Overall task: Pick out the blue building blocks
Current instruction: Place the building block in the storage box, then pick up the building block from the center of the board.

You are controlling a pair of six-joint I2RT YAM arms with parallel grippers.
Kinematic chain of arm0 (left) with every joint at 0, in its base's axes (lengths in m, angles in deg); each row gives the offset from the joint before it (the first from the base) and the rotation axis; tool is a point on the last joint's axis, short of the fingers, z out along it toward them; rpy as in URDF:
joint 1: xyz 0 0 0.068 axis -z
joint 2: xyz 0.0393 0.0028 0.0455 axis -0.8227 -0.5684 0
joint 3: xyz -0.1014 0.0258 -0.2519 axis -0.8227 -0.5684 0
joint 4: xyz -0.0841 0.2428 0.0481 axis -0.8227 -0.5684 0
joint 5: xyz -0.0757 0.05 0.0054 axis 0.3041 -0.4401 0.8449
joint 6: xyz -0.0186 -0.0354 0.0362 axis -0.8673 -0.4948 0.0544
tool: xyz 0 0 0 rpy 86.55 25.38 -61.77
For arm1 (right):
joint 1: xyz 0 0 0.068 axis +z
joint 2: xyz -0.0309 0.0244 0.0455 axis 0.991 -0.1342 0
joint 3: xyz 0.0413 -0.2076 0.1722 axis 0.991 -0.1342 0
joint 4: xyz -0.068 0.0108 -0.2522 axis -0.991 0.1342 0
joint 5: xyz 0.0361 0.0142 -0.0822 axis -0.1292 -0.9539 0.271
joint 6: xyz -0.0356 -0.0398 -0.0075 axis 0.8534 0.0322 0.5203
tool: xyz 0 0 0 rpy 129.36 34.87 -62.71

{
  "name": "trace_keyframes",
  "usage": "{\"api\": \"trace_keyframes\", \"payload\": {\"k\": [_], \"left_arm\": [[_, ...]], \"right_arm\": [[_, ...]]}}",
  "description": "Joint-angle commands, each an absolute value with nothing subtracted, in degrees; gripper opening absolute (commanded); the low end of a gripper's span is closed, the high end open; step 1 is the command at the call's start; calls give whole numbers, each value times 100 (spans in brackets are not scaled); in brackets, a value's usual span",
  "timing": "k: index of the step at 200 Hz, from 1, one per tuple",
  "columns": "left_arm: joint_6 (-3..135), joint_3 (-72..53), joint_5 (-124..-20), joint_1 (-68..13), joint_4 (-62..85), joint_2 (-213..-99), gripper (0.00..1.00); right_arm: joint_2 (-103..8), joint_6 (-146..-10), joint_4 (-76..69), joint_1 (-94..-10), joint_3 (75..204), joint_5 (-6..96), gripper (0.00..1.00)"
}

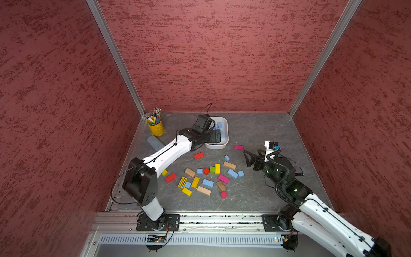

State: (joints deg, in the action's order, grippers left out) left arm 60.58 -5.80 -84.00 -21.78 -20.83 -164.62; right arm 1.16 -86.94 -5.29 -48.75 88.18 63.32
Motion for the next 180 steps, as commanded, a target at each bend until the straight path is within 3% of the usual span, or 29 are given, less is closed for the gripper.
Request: {"api": "trace_keyframes", "payload": {"k": [1,56,180], "left_arm": [[6212,-1188,-8203,-2176,-1543,-15940,100],[6334,-2263,-8129,-2255,-1598,-14544,100],[7383,-2695,-7308,-2627,-2743,-13021,100]], "right_arm": [[148,-9009,-858,-4871,8690,6261,99],[256,-9121,-631,-4875,8675,6622,99],[-1412,-9082,-376,-4871,9392,5667,99]]}}
